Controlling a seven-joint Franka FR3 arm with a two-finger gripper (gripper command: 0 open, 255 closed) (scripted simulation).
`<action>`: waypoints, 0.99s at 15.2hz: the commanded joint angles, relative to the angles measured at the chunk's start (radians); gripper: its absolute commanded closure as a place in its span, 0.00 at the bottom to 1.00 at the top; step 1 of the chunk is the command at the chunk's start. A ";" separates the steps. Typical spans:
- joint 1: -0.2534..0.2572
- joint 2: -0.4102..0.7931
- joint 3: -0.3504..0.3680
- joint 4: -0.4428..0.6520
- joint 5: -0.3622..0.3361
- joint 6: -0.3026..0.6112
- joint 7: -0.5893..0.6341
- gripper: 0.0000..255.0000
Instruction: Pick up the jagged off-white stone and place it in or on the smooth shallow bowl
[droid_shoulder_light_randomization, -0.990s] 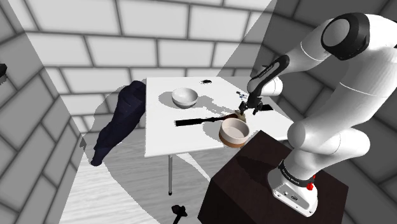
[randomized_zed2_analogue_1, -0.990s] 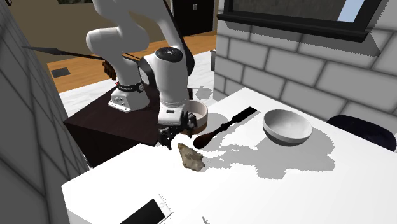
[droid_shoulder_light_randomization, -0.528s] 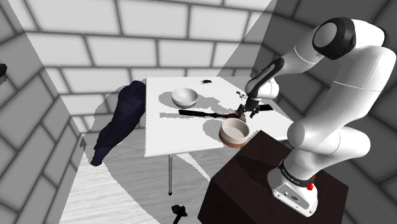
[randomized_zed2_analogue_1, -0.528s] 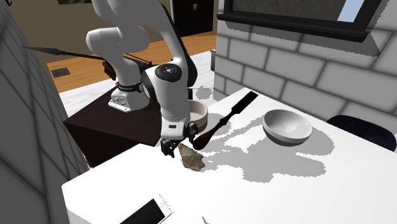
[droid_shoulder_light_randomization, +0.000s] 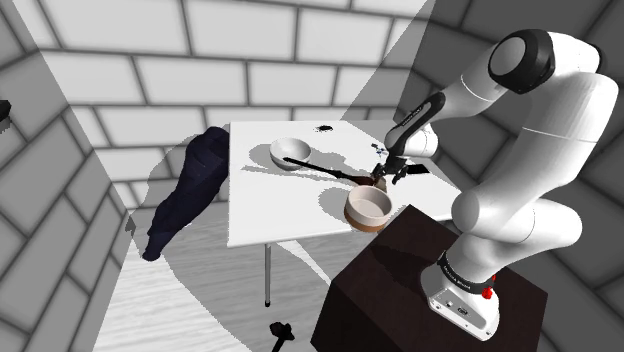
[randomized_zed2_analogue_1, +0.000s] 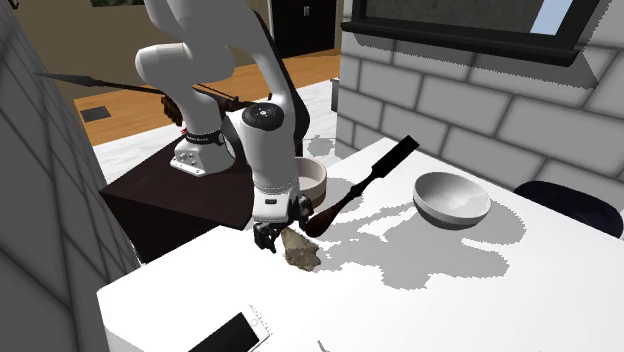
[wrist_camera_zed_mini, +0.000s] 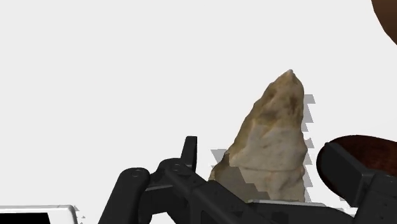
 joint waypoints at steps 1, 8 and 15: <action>0.006 0.023 0.009 -0.013 -0.002 -0.024 -0.006 1.00; 0.015 0.022 0.012 -0.002 -0.002 -0.035 0.005 1.00; -0.005 -0.064 0.034 -0.022 0.030 -0.100 -0.017 1.00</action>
